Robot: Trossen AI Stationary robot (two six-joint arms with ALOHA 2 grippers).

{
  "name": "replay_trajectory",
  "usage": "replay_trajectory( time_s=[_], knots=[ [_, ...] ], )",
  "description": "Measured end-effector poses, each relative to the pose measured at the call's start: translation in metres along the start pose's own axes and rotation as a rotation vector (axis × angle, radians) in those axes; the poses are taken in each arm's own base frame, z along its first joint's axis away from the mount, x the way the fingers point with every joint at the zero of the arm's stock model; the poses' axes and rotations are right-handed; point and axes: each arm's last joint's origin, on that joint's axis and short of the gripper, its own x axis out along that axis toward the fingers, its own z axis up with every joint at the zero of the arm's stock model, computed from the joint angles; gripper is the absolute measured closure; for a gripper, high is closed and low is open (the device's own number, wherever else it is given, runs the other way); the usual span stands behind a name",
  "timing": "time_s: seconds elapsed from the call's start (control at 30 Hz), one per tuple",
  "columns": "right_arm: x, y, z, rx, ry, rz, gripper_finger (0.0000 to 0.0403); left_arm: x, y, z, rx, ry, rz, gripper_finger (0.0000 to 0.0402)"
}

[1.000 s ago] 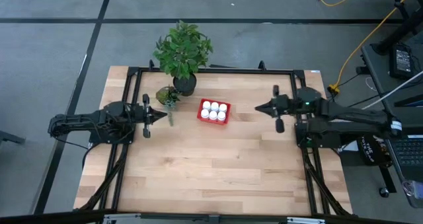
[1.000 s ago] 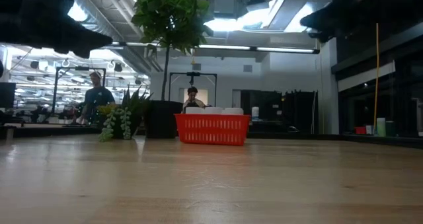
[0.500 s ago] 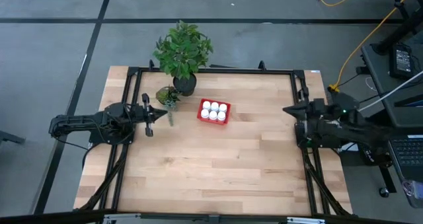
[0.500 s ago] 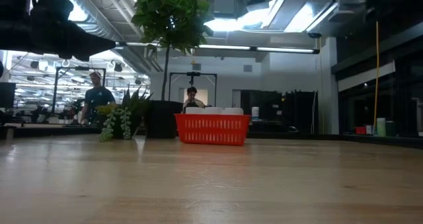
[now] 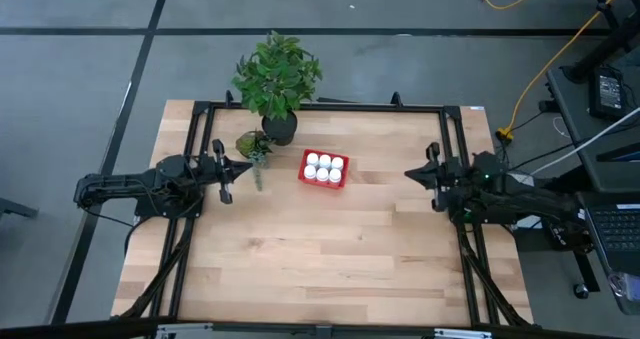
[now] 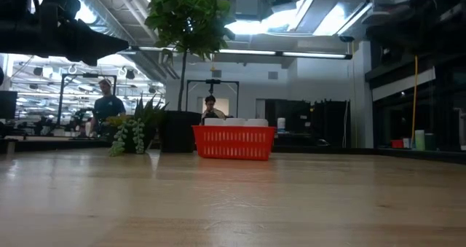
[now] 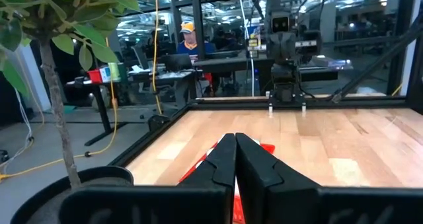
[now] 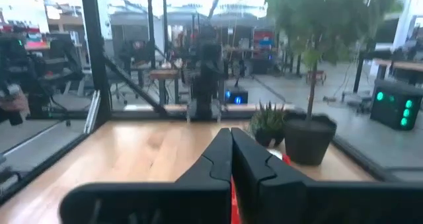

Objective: Pick and place pill bottles into a basket
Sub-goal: Return to Home Position

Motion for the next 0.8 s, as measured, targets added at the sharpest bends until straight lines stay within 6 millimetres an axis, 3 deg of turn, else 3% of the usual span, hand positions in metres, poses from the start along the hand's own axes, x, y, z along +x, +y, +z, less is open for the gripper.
replay_trajectory(
  time_s=[0.27, 0.8],
  knots=[
    [0.002, -0.001, -0.021, 0.008, 0.026, 0.000, 0.0401, 0.000, 0.001, 0.000, -0.026, 0.002, 0.025, 0.0399],
    [0.002, -0.001, -0.020, 0.002, 0.007, -0.002, 0.0393, 0.000, 0.001, 0.000, -0.027, 0.003, 0.028, 0.0391]
  ],
)
